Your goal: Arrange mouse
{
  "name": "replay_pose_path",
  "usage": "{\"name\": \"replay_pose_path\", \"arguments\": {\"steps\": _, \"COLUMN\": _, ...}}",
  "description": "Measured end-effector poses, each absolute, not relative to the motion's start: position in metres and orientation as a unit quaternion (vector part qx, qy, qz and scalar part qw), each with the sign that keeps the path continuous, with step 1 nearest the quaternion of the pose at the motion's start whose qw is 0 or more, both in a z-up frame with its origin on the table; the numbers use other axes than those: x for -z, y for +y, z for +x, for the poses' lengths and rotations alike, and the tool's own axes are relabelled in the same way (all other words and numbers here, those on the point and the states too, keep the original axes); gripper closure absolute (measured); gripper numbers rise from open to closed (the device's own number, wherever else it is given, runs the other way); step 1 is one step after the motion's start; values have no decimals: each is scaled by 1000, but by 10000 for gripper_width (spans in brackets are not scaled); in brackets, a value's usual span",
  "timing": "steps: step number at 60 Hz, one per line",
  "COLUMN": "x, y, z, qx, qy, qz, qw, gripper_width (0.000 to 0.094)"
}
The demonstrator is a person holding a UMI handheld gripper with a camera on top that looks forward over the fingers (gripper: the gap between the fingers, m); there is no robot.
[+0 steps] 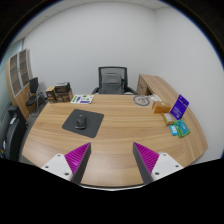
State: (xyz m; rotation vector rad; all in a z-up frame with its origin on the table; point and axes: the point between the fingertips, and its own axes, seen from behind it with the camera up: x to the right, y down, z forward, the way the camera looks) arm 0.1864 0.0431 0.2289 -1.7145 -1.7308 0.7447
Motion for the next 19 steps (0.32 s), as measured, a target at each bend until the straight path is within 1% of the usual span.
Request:
{"name": "replay_pose_path", "arguments": {"steps": 7, "x": -235, "y": 66, "z": 230, "qx": -272, "qy": -649, "qz": -641, "qw": 307, "gripper_width": 82}}
{"name": "replay_pose_path", "arguments": {"steps": 12, "x": -232, "y": 72, "z": 258, "qx": -273, "qy": -650, "qz": -644, "qw": 295, "gripper_width": 83}}
{"name": "replay_pose_path", "arguments": {"steps": 19, "x": -230, "y": 82, "z": 284, "qx": -269, "qy": -653, "qz": -642, "qw": 298, "gripper_width": 82}}
